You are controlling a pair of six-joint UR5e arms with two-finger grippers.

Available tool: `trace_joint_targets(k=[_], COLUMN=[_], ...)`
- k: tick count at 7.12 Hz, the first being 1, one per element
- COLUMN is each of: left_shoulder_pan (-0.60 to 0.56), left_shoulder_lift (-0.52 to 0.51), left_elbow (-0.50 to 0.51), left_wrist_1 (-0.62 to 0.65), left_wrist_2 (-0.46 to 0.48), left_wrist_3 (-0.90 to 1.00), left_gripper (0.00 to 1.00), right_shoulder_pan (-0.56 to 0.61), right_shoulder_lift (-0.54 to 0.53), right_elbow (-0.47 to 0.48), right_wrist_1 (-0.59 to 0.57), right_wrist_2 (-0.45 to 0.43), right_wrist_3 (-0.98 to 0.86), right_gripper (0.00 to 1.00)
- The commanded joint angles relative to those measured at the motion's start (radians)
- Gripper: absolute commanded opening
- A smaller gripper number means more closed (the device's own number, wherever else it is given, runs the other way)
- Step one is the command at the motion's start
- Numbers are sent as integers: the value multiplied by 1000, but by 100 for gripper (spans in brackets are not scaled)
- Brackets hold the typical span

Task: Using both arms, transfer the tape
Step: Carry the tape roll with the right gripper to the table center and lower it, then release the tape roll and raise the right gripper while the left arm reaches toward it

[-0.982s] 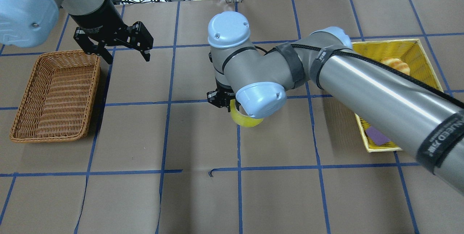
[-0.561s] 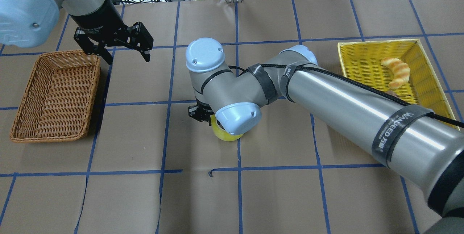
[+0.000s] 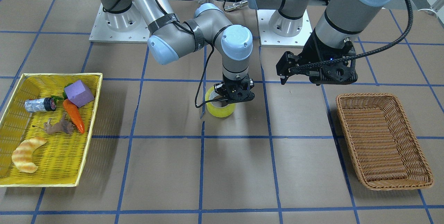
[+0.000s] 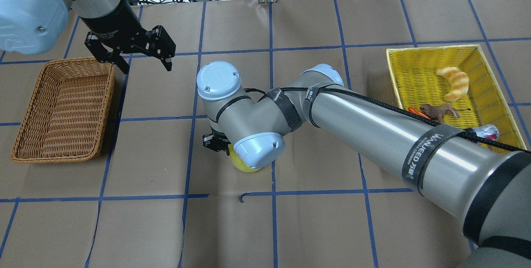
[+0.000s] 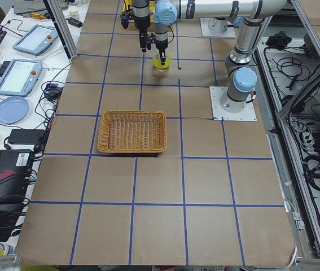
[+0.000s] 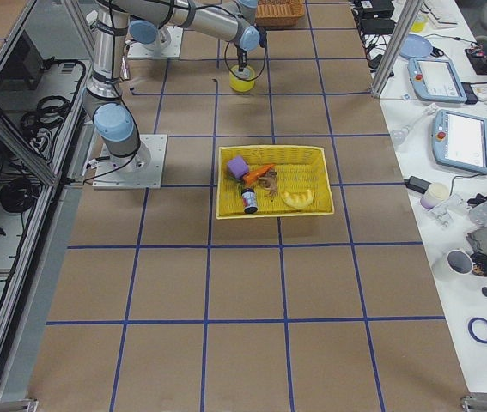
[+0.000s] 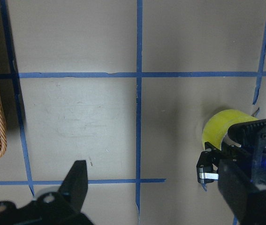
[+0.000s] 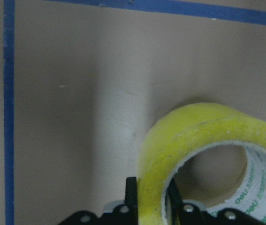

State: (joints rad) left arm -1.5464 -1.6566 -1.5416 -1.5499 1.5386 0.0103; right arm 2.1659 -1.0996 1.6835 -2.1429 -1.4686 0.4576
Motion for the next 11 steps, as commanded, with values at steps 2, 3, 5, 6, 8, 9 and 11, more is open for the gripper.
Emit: trace_joint_targets(k=[2, 3, 5, 6, 8, 9, 11], left_shoulder_pan=[0, -1, -7, -26, -152, -223, -247], left_shoulder_lift=[0, 0, 11, 24, 5, -5, -41], left_elbow=[0, 0, -32, -69, -154, -237, -441], left_wrist_1=[1, 1, 1, 2, 103, 217, 511], left_wrist_2=[0, -5, -11, -12, -11, -12, -50], left_wrist_3=[0, 0, -6, -18, -94, -198, -227], left_gripper=[100, 100, 100, 100, 100, 100, 100], right_shoulder_pan=[-27, -84, -293, -408, -574, -602, -603], right_shoulder_lift=[-57, -89, -201, -250, -278, -301, -354], right_elbow=[-13, -12, -19, -19, -33, -62, -112], right_wrist_1=[15, 26, 201, 259, 290, 343, 500], right_wrist_2=[-15, -35, -73, -73, -73, -91, -110], right_wrist_3=[-17, -93, -286, -342, -436, -436, -433], right_gripper=[100, 100, 100, 100, 100, 100, 100])
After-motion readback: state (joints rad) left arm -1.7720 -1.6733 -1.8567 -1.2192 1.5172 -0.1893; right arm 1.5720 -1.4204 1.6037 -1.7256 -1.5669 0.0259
